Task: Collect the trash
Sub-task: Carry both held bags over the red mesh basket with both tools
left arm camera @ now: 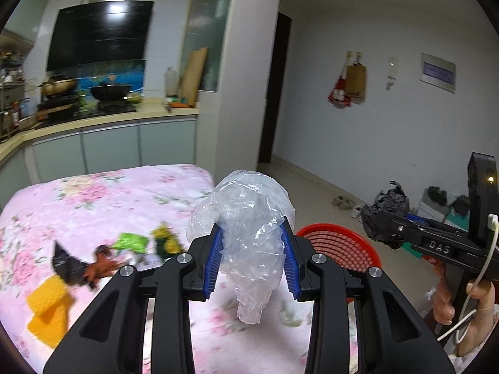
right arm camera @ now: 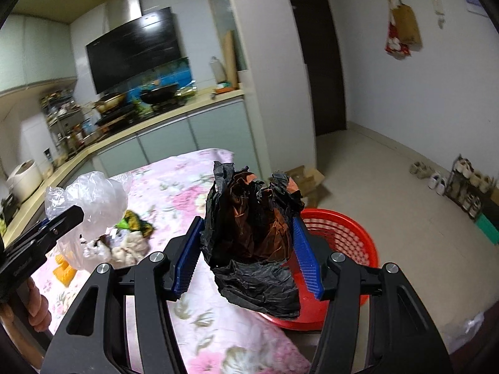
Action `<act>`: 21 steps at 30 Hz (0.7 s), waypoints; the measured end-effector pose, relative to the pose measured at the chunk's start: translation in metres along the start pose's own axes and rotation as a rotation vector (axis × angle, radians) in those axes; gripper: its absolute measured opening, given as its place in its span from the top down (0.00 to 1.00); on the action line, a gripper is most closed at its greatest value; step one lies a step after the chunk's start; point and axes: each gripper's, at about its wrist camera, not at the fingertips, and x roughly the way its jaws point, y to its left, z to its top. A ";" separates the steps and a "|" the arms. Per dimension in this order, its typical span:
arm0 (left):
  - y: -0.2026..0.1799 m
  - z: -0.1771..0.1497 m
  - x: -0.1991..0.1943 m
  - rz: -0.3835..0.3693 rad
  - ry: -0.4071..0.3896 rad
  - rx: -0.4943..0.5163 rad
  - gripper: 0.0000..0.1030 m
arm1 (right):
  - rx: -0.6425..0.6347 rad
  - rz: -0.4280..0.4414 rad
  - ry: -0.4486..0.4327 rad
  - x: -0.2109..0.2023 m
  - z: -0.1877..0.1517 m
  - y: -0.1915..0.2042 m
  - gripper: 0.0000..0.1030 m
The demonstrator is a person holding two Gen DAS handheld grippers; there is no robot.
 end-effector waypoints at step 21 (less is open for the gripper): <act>-0.098 -0.028 0.131 -0.233 0.265 0.089 0.68 | 0.223 -0.197 0.197 0.051 -0.017 -0.078 0.45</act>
